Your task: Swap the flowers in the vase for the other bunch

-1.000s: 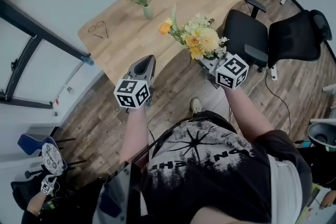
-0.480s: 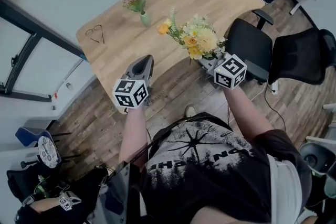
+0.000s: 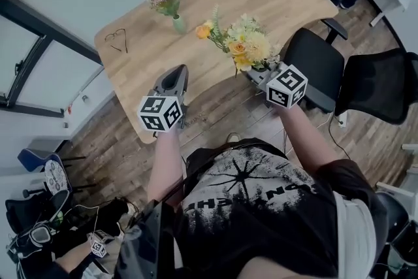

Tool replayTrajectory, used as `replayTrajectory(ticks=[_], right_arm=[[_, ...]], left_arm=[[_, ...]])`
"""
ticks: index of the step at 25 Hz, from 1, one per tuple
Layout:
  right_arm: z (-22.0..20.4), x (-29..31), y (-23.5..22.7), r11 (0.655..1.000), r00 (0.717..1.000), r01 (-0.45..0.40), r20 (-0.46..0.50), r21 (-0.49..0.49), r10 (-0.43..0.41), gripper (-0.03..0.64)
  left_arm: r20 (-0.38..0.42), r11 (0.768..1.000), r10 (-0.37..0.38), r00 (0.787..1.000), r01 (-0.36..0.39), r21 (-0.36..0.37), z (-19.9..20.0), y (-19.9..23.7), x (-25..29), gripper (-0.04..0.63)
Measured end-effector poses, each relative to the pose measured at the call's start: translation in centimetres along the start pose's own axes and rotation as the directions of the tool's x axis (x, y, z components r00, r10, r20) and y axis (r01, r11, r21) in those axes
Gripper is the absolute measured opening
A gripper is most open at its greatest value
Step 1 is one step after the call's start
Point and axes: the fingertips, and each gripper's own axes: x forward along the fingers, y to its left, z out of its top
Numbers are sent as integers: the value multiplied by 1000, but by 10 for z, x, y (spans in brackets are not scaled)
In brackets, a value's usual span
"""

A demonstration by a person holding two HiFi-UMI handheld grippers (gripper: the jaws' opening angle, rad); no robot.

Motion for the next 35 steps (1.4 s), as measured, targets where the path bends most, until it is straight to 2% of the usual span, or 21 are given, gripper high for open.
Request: replayTrajectory(ticks=[7, 16, 28, 35], right_arm=[[2, 5, -10, 1000, 1000, 2, 4, -3, -2, 67], [-3, 29, -19, 1000, 1000, 5, -11, 1, -5, 68], [8, 103, -53, 1000, 1000, 28, -6, 8, -28, 69], [8, 149, -55, 1000, 1000, 1, -2, 2, -1, 69]], left_arm=[[4, 1000, 17, 1000, -17, -16, 3, 13, 10, 15], [0, 999, -13, 1000, 13, -36, 5, 38, 32, 15], [-13, 999, -30, 999, 29, -21, 27, 109, 64, 15], [-8, 999, -38, 999, 38, -31, 33, 139, 67, 15]])
